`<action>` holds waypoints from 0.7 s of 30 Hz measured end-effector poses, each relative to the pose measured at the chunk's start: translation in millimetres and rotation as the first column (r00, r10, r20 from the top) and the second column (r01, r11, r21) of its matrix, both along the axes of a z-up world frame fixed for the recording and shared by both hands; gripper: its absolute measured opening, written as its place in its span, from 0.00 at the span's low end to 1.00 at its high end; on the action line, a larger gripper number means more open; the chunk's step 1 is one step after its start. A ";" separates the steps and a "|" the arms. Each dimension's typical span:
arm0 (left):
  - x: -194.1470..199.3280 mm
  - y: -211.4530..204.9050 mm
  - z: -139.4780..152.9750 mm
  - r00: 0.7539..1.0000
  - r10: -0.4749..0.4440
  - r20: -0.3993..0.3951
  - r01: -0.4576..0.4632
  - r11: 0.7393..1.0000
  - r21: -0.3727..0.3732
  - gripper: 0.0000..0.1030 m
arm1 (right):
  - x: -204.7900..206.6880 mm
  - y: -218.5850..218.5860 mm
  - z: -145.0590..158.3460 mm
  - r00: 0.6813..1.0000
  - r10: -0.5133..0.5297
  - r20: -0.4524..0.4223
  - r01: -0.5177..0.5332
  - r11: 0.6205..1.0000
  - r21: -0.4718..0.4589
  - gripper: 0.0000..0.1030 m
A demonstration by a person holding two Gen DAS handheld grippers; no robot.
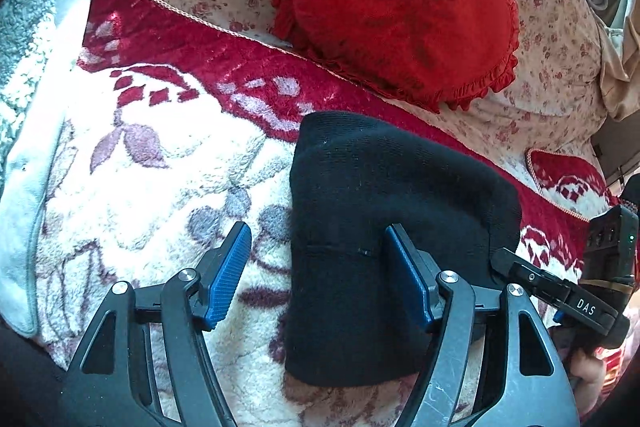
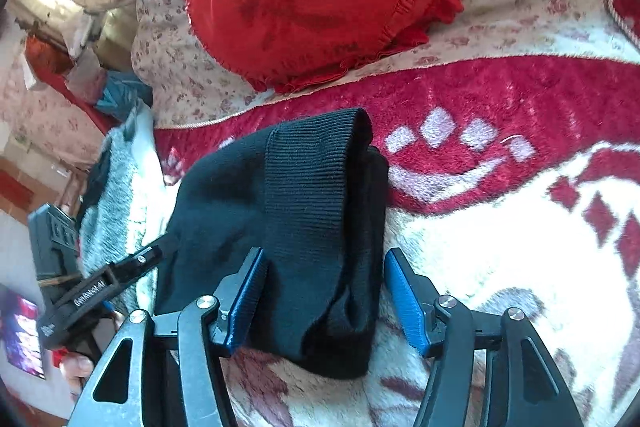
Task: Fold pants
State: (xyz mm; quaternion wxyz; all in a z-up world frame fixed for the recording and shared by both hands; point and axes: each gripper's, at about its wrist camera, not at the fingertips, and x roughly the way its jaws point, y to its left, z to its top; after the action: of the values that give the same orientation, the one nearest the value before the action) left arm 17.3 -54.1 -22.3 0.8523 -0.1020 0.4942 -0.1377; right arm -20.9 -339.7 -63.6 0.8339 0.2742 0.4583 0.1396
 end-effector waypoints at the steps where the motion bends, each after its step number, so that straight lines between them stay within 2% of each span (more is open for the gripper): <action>1: 1.7 0.0 -1.0 1.000 -0.002 -0.002 0.002 1.000 -0.002 0.67 | 2.6 0.5 -3.2 1.000 0.002 -0.006 -0.002 1.000 0.022 0.59; 5: 7.5 -1.6 -6.2 1.000 0.001 -0.012 -0.001 1.000 -0.014 0.76 | 8.4 6.8 -6.1 1.000 0.012 0.014 -0.013 1.000 0.019 0.64; 8: 10.1 -4.7 -11.1 1.000 -0.002 -0.023 0.002 1.000 -0.021 0.77 | 12.7 10.6 -6.3 1.000 0.010 0.026 -0.010 1.000 0.019 0.69; 11: 8.9 -8.3 -13.7 1.000 -0.012 -0.026 0.011 1.000 -0.028 0.78 | 12.1 15.1 -5.4 0.999 0.003 0.040 -0.002 1.000 -0.007 0.69; 12: 7.7 -9.8 -14.3 1.000 -0.015 -0.026 0.014 0.999 -0.029 0.78 | 11.9 15.7 -4.9 0.999 0.002 0.044 -0.002 1.000 -0.018 0.65; 14: 4.3 -14.8 -14.4 0.999 -0.043 -0.012 0.043 0.999 -0.029 0.66 | 11.1 17.9 -2.6 0.998 0.003 0.057 0.000 0.999 -0.048 0.57; 15: 1.8 -18.6 -12.0 0.998 -0.065 0.000 0.065 0.998 -0.028 0.55 | 9.5 19.0 -0.6 0.998 0.003 0.068 0.001 0.998 -0.059 0.52; 16: -0.8 -21.5 -8.1 0.998 -0.067 0.016 0.067 0.998 -0.008 0.51 | 8.5 20.6 1.7 0.997 0.005 0.076 0.001 0.998 -0.070 0.50; 19: -2.2 -22.7 1.0 0.997 -0.074 0.027 0.074 0.997 -0.008 0.38 | 5.9 29.6 12.7 0.994 0.022 0.105 -0.008 0.991 -0.130 0.40; 21: 1.1 -19.9 9.2 0.997 -0.074 0.032 0.075 0.997 -0.023 0.35 | 5.5 36.3 24.2 0.991 0.037 0.129 -0.016 0.987 -0.163 0.37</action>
State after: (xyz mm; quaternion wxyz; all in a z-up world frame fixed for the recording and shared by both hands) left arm 18.4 -74.0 -13.2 0.8530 -0.0918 0.4824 -0.1769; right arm -15.4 -303.5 -39.4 0.8797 0.1899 0.4158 0.1308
